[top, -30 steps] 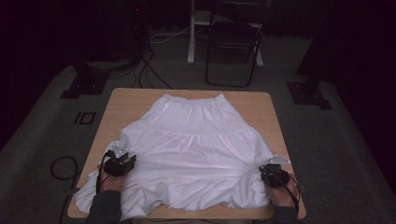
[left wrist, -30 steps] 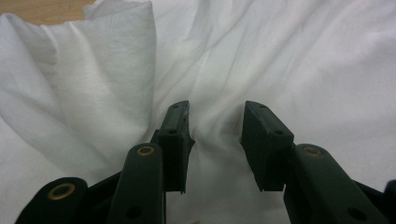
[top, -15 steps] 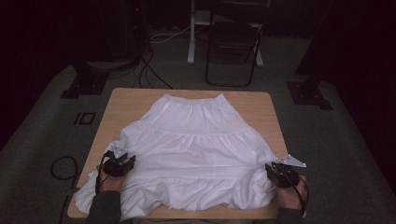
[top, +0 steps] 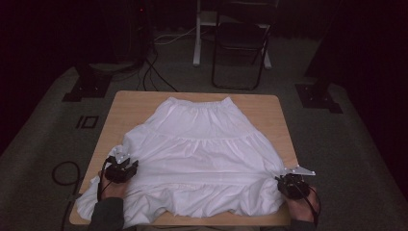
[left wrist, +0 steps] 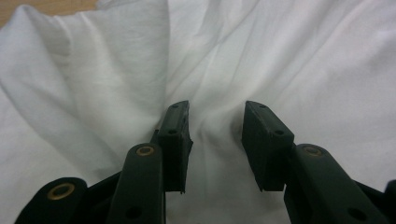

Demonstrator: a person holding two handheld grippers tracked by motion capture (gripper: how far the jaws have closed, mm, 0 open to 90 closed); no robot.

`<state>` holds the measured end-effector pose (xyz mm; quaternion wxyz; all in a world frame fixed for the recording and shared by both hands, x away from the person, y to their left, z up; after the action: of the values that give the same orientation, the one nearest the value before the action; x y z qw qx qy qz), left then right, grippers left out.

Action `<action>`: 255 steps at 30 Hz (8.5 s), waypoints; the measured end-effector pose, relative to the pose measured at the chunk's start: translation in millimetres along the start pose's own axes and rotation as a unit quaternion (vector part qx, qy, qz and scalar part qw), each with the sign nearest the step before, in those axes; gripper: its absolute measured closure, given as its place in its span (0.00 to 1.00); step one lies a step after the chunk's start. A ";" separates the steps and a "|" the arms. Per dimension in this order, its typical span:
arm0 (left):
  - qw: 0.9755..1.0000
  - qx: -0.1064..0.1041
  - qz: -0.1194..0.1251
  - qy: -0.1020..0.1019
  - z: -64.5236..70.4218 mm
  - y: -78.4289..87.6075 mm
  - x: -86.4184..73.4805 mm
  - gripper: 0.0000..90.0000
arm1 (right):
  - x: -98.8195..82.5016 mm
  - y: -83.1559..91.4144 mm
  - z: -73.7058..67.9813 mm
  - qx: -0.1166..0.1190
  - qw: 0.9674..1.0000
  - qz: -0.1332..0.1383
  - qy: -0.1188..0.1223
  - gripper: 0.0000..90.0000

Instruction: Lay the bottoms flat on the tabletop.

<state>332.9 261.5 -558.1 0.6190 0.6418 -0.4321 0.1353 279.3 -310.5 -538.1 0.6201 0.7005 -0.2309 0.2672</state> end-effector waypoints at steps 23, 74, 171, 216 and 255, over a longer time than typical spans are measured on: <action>1.000 0.018 -0.008 0.002 -4.2 8.9 -8.8 0.83 | 8.5 24.9 -9.6 0.027 0.997 0.072 0.005 0.68; 0.999 -0.026 -0.034 0.018 22.7 66.7 -51.3 0.84 | -39.5 24.1 3.3 0.005 1.000 -0.020 0.001 0.88; 0.999 -0.025 -0.019 0.030 5.1 21.5 -15.3 0.98 | 22.4 -38.4 -22.0 0.036 0.999 -0.028 0.029 0.96; 0.997 -0.059 0.001 -0.050 65.3 27.4 -6.4 0.61 | 9.0 -24.4 -51.4 0.071 0.995 -0.011 0.072 0.57; 0.999 0.003 0.022 -0.040 20.9 -59.9 60.2 0.65 | 86.4 -105.2 -48.5 0.040 0.997 0.021 0.062 0.62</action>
<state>404.2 210.8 -560.1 0.5963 0.6385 -0.4702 0.1249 408.9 -248.7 -555.2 0.5988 0.7019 -0.1960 0.3321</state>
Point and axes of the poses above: each handheld gripper's, and its own axes: y roughly backward along the jaws, x roughly out of its top, z roughly to its right, the point moved 2 cm from there along -y, roughly forward along the jaws, and after that the axes turned 10 degrees about -y, right-handed, at the moved point
